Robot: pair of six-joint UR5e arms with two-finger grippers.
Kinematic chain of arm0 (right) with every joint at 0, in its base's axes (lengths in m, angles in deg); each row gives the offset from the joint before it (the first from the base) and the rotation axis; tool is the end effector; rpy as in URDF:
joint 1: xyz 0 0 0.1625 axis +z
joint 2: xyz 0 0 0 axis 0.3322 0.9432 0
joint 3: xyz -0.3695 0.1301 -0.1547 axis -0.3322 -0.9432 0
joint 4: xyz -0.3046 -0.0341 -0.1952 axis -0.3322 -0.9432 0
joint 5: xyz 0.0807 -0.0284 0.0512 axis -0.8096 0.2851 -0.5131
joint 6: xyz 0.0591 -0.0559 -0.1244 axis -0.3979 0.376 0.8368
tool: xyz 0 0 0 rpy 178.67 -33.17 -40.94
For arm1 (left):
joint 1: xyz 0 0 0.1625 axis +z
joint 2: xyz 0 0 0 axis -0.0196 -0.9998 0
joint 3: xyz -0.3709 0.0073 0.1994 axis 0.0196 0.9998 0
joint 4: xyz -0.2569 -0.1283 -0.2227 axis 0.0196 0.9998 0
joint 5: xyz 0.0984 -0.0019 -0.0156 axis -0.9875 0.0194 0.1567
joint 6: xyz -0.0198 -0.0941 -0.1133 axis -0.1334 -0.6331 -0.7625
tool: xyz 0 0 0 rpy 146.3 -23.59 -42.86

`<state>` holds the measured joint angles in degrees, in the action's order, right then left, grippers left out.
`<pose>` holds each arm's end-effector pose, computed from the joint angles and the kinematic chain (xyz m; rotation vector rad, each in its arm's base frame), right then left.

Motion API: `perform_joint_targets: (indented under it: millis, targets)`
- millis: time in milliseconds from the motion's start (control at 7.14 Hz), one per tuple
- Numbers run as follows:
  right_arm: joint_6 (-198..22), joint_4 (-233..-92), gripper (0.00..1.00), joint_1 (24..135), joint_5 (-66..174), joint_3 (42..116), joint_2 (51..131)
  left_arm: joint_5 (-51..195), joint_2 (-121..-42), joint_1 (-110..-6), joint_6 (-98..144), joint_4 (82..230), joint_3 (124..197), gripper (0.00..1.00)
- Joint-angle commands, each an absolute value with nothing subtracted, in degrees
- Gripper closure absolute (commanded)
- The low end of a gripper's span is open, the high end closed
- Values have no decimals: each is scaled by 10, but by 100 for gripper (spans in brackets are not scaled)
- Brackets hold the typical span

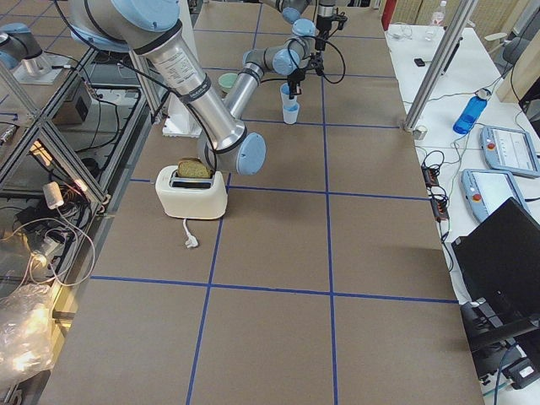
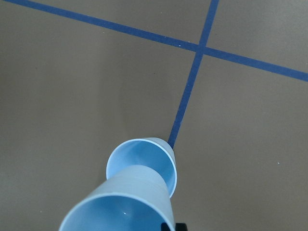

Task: Stack blue cups with both arms
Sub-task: 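Lower the right-held cup into the center cup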

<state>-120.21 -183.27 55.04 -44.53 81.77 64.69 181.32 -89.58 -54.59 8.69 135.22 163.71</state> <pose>-0.5152 -0.4374 0.2027 0.0631 -0.9227 -0.3090 0.3254 -0.5415 0.3839 0.1733 0.9148 0.3169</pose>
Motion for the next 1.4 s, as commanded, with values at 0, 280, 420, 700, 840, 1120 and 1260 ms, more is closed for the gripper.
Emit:
perform_joint_targets:
  millis: [0,280,420,700,840,1120,1260]
  targets:
    - [-1200,-1832,100,549,-438,800,644,1813,-895,-546,87,1353,1637,13]
    - [-1198,-1832,100,546,-436,795,644,1813,-895,-546,87,1353,1637,13]
    - [-1200,-1832,100,544,-435,796,642,1813,-894,-546,86,1353,1637,13]
    - [-1204,-1832,100,541,-435,796,641,1813,-894,-546,86,1353,1637,13]
    - [-1202,-1832,100,540,-435,796,641,1813,-895,-546,86,1353,1637,13]
    - [-1205,-1805,35,539,-435,795,647,1813,-895,-546,86,1353,1637,13]
    - [-1208,-1781,2,536,-420,797,658,1813,-895,-546,86,1353,1637,13]
